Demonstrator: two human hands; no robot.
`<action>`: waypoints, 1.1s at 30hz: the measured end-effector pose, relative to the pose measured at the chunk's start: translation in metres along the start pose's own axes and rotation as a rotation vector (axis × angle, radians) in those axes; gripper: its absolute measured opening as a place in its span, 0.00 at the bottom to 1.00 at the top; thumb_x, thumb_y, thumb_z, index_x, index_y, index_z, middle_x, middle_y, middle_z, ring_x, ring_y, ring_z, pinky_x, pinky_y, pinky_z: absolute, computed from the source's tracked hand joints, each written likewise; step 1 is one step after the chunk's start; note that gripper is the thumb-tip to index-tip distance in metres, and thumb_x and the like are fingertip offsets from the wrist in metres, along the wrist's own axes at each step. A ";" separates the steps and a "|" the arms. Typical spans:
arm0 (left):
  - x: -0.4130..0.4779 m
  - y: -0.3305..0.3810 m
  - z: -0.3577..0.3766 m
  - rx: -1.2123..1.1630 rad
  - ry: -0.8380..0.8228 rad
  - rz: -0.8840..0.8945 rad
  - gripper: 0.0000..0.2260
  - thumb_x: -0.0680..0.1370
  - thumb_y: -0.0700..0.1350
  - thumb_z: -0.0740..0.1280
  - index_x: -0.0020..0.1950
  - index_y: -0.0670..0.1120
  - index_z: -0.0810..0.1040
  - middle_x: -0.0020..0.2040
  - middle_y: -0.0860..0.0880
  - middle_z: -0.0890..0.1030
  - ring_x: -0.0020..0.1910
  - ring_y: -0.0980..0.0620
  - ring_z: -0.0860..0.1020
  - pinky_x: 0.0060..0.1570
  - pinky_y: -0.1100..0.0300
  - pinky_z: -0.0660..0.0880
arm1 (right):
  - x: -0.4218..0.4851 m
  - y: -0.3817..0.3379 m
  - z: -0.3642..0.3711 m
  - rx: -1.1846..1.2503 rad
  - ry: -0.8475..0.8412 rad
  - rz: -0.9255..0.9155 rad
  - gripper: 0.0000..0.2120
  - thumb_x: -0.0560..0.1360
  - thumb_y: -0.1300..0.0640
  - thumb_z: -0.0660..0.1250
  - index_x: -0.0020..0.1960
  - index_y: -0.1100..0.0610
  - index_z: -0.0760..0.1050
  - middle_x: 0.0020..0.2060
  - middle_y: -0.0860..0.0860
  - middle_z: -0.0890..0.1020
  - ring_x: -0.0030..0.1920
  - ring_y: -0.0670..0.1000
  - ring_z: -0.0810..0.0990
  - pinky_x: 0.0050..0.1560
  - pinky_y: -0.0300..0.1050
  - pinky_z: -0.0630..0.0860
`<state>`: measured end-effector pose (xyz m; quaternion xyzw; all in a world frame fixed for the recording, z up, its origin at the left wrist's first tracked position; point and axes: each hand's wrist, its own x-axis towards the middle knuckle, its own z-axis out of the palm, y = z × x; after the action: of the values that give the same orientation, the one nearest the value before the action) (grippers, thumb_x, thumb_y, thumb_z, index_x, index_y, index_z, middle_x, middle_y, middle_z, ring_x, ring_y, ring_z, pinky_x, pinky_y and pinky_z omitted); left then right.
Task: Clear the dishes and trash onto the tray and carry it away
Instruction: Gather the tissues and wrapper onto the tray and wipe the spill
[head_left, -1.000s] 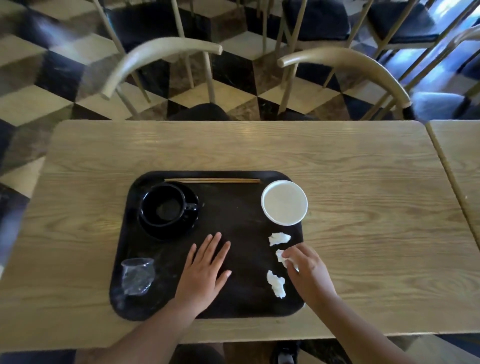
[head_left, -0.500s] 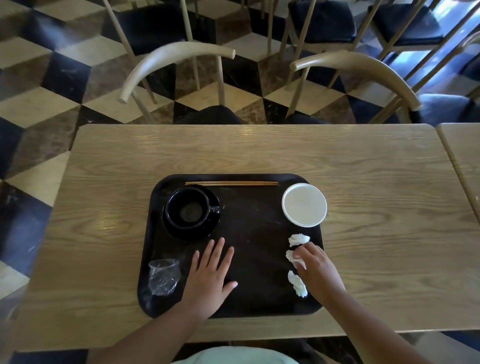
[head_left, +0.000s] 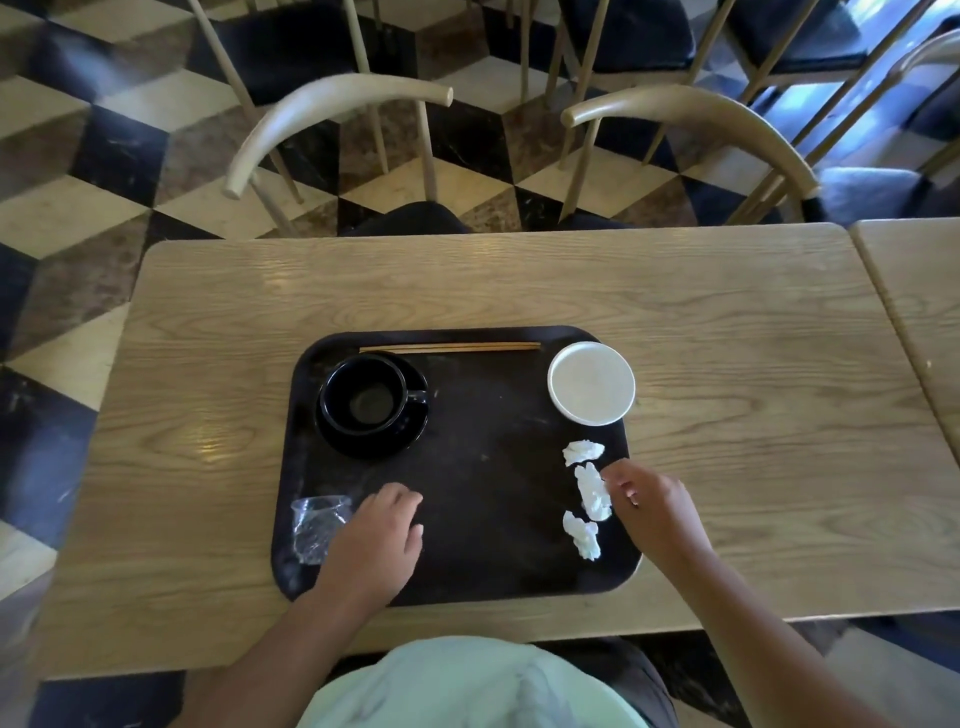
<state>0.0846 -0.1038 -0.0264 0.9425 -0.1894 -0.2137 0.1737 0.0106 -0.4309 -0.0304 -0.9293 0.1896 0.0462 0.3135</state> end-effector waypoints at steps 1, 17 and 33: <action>-0.006 -0.003 -0.004 -0.020 0.046 -0.008 0.15 0.79 0.46 0.63 0.65 0.46 0.76 0.61 0.51 0.77 0.59 0.51 0.77 0.56 0.55 0.76 | 0.001 0.001 -0.002 0.016 0.006 0.025 0.08 0.74 0.64 0.68 0.44 0.53 0.82 0.35 0.45 0.84 0.37 0.49 0.82 0.41 0.46 0.79; -0.002 -0.091 -0.067 -0.180 0.423 -0.388 0.10 0.80 0.44 0.64 0.57 0.42 0.81 0.46 0.46 0.84 0.43 0.49 0.80 0.41 0.55 0.73 | 0.018 0.015 0.004 0.067 0.189 0.203 0.06 0.72 0.63 0.71 0.46 0.54 0.82 0.41 0.51 0.80 0.40 0.51 0.78 0.40 0.33 0.68; 0.028 -0.141 -0.026 -0.285 0.387 -0.428 0.19 0.80 0.54 0.62 0.64 0.42 0.76 0.52 0.41 0.83 0.51 0.43 0.82 0.49 0.48 0.78 | 0.038 0.014 0.040 0.104 0.277 0.363 0.02 0.77 0.57 0.66 0.47 0.55 0.76 0.36 0.50 0.82 0.39 0.56 0.79 0.40 0.48 0.70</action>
<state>0.1600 0.0128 -0.0707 0.9503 0.0817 -0.0866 0.2877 0.0413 -0.4294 -0.0776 -0.8601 0.3968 -0.0362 0.3186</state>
